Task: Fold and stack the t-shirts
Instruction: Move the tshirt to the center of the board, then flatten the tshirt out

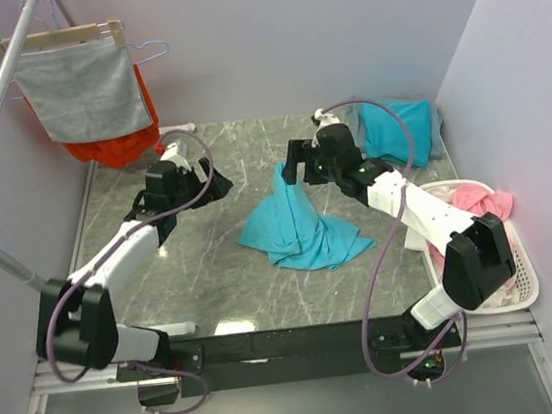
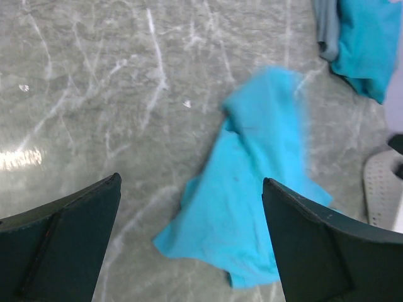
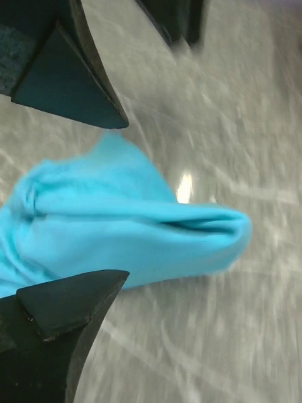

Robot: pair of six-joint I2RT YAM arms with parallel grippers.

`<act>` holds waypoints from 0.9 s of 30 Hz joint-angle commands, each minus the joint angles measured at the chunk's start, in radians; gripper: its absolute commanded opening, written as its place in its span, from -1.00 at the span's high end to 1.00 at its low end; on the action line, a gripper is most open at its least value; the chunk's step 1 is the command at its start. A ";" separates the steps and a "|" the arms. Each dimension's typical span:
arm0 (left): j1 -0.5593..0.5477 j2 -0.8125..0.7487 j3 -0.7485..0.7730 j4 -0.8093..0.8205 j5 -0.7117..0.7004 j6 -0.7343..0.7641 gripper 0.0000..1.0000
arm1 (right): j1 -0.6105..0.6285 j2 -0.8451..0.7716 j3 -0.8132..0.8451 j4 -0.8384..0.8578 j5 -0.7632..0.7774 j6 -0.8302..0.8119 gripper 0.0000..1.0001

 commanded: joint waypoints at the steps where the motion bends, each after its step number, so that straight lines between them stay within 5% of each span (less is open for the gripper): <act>1: -0.068 -0.157 -0.028 -0.039 -0.042 -0.051 -0.99 | 0.005 -0.092 -0.013 0.000 0.283 0.034 -1.00; 6: -0.168 -0.208 -0.090 -0.094 -0.072 -0.082 -0.99 | 0.007 -0.145 -0.106 -0.126 0.379 0.135 -0.99; 16: -0.244 0.063 -0.078 -0.046 -0.091 -0.083 -0.99 | 0.008 -0.152 -0.283 -0.128 0.242 0.164 -0.99; 24: -0.246 0.272 0.011 0.004 -0.069 -0.074 -0.99 | 0.007 -0.085 -0.274 -0.131 0.216 0.137 -0.99; 25: -0.247 0.286 0.020 0.007 -0.059 -0.074 -0.95 | 0.007 -0.062 -0.268 -0.137 0.227 0.132 -0.99; 27: -0.249 0.313 0.027 0.012 -0.036 -0.073 -0.54 | 0.007 -0.042 -0.251 -0.146 0.239 0.130 -0.91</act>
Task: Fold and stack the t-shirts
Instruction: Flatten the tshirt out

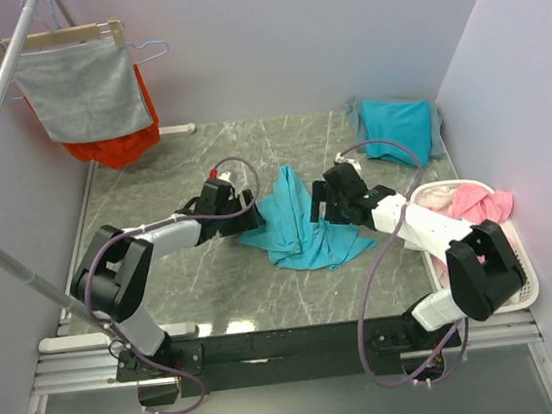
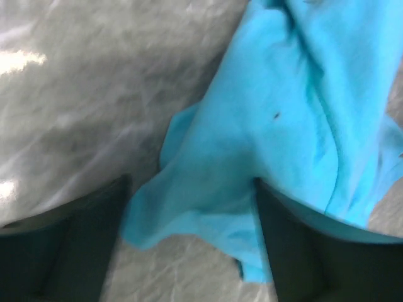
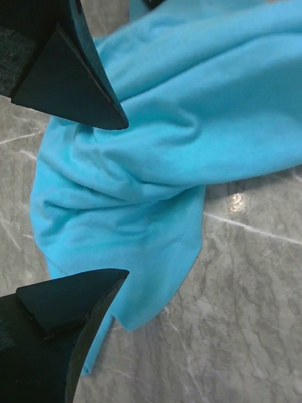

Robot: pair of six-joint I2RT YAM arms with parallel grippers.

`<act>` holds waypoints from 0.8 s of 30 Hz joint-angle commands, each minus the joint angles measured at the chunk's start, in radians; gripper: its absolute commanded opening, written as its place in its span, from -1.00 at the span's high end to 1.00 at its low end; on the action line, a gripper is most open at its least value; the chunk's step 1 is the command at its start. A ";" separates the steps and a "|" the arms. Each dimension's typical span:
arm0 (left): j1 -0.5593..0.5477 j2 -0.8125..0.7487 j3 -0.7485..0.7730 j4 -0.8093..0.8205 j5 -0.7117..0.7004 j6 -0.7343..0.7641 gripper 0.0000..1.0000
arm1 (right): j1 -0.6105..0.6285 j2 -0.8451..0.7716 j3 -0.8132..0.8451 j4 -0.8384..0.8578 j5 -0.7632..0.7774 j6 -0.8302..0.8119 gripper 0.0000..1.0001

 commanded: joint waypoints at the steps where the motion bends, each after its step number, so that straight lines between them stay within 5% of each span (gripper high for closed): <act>1: -0.005 0.050 0.050 0.046 0.038 0.008 -0.14 | 0.001 0.063 0.056 -0.004 0.027 -0.011 -0.85; 2: -0.007 0.053 0.054 0.046 0.040 0.007 0.72 | -0.001 0.073 0.059 -0.014 0.030 -0.010 -0.79; 3: -0.005 0.056 0.062 0.023 0.040 0.010 0.98 | -0.002 0.094 0.067 -0.028 0.040 -0.001 -0.71; 7: 0.004 0.015 0.210 -0.185 -0.072 0.102 0.98 | -0.014 0.123 0.068 -0.086 0.138 0.039 -0.64; 11: 0.166 -0.117 0.339 -0.365 -0.114 0.148 0.98 | -0.051 0.108 0.018 -0.097 0.168 0.062 -0.70; 14: 0.292 -0.197 0.393 -0.444 -0.057 0.149 0.98 | -0.099 0.102 -0.017 -0.061 0.089 0.051 -0.68; 19: 0.317 -0.248 0.424 -0.529 -0.100 0.191 0.98 | -0.174 0.169 -0.048 0.016 -0.088 0.042 -0.58; 21: 0.317 -0.257 0.392 -0.523 -0.103 0.191 0.98 | -0.178 0.202 -0.045 0.044 -0.136 0.041 -0.45; 24: 0.320 -0.258 0.353 -0.512 -0.097 0.183 0.98 | -0.178 0.219 -0.047 0.078 -0.176 0.041 0.06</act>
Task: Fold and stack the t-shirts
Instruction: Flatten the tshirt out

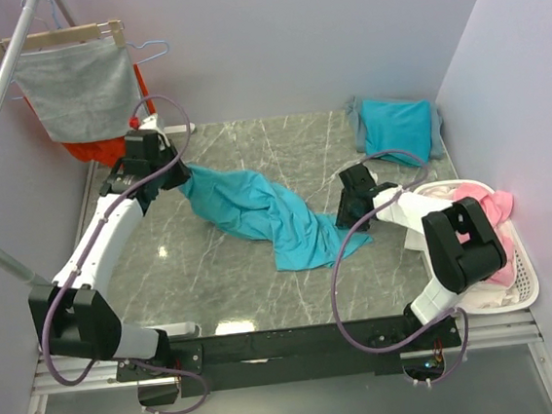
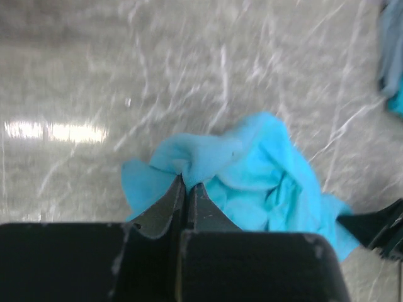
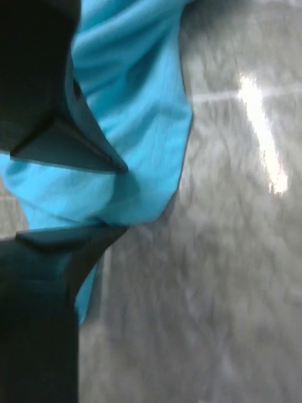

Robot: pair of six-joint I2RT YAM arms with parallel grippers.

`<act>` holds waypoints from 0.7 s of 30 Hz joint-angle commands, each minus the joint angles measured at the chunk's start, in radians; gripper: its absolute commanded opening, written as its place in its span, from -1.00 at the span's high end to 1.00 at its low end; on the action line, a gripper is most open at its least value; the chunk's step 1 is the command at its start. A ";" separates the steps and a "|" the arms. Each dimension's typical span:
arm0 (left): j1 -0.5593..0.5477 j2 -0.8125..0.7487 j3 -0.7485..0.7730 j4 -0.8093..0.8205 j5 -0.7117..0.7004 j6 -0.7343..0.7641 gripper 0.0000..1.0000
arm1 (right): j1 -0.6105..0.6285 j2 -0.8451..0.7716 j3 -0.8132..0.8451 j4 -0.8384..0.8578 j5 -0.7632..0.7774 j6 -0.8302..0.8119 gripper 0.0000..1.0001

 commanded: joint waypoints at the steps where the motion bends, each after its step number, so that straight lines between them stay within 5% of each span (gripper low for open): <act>1: -0.005 0.013 -0.059 -0.059 0.004 0.023 0.98 | 0.002 0.042 -0.004 0.090 -0.129 0.008 0.16; 2: -0.003 0.019 -0.068 -0.053 0.007 0.027 0.98 | 0.000 0.051 0.001 0.110 -0.154 -0.006 0.62; 4: -0.002 0.023 -0.066 -0.054 -0.002 0.032 0.98 | 0.000 0.052 0.016 0.115 -0.175 -0.033 1.00; 14: 0.039 -0.041 0.162 -0.177 -0.033 0.101 0.98 | -0.001 -0.441 0.213 -0.037 -0.035 -0.168 1.00; 21: 0.072 -0.073 0.378 -0.237 -0.085 0.141 0.98 | -0.017 -0.524 0.467 -0.125 0.131 -0.262 1.00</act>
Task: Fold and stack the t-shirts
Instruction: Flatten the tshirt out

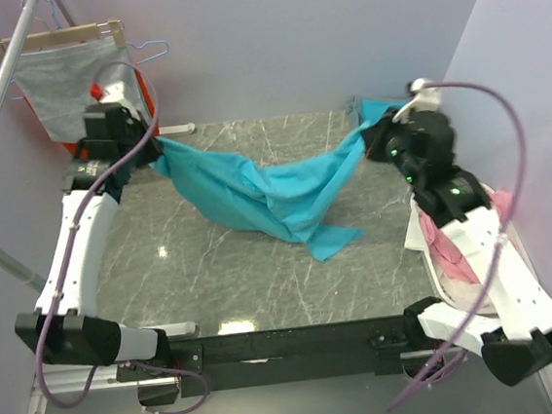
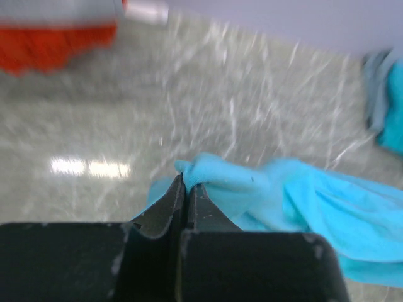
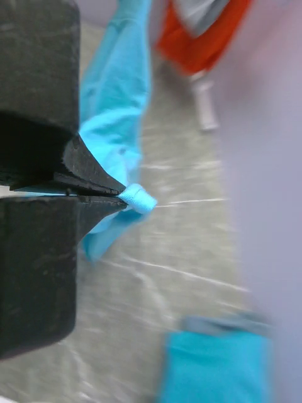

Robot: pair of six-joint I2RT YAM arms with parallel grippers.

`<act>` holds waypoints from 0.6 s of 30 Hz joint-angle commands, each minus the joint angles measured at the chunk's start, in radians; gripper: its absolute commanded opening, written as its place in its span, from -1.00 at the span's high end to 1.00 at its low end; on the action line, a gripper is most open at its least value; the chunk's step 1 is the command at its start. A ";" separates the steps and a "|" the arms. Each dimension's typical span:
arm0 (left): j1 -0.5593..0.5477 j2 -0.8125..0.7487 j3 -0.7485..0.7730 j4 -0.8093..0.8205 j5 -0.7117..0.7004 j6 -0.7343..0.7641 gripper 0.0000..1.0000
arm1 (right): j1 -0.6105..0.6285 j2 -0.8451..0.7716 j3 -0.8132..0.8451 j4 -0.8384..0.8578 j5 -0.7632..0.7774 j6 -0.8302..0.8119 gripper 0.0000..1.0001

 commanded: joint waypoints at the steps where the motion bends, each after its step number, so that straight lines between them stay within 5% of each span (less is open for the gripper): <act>1: 0.016 -0.051 0.175 -0.043 -0.051 0.050 0.98 | -0.012 -0.008 0.109 -0.064 0.136 -0.092 1.00; 10: 0.027 -0.117 0.182 -0.055 -0.140 0.095 0.99 | -0.012 -0.038 0.226 -0.039 0.231 -0.151 1.00; 18: 0.059 -0.038 0.177 -0.030 -0.074 0.110 0.98 | -0.015 -0.029 0.292 -0.042 0.242 -0.172 1.00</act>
